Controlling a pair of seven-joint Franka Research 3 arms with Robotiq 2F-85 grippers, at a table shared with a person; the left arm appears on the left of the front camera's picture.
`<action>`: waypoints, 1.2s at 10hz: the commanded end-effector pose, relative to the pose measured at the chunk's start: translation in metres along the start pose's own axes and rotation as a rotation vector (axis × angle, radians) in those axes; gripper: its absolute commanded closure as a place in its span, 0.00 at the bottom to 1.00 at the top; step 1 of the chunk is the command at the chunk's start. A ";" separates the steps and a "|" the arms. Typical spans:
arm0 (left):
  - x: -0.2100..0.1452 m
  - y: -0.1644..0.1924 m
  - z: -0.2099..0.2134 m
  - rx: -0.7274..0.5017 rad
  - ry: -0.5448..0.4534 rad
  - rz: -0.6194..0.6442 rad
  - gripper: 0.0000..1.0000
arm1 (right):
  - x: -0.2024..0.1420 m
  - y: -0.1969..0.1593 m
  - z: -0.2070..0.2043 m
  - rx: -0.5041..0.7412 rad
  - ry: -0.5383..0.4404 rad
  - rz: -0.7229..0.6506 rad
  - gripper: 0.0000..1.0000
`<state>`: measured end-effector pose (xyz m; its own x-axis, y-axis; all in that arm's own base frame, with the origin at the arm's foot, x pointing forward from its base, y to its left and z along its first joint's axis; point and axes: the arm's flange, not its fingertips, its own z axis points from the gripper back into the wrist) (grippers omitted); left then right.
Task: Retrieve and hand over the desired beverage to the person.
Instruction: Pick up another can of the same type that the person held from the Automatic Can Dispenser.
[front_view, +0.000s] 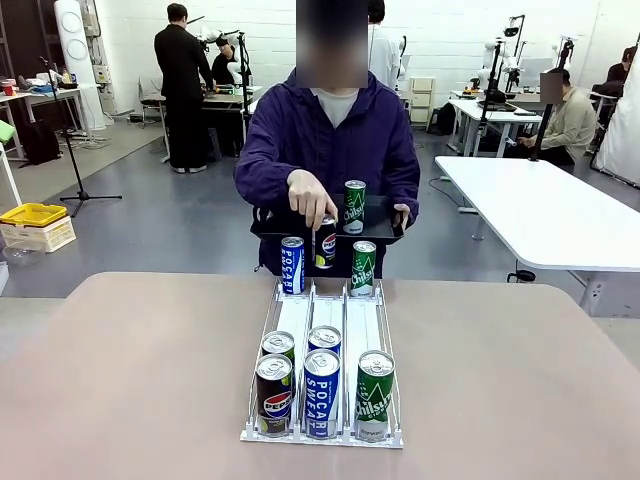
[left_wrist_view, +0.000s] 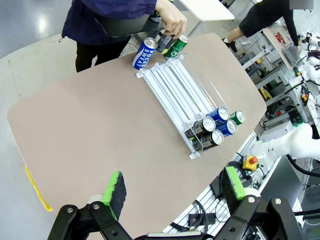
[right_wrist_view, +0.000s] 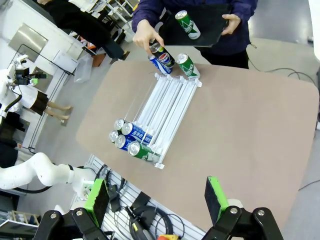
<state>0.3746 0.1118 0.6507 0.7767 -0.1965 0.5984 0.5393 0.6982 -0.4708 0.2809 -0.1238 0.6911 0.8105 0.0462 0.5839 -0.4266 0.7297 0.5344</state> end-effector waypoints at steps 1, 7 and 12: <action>0.000 0.000 0.001 -0.017 -0.013 -0.012 0.00 | 0.000 -0.001 -0.001 0.023 -0.001 0.008 0.00; 0.000 0.000 0.001 -0.017 -0.013 -0.012 0.00 | 0.000 -0.001 -0.001 0.023 -0.001 0.008 0.00; 0.000 0.000 0.001 -0.017 -0.013 -0.012 0.00 | 0.000 -0.001 -0.001 0.023 -0.001 0.008 0.00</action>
<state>0.3746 0.1118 0.6507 0.7767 -0.1965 0.5984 0.5393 0.6982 -0.4708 0.2809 -0.1238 0.6911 0.8105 0.0463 0.5839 -0.4266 0.7297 0.5344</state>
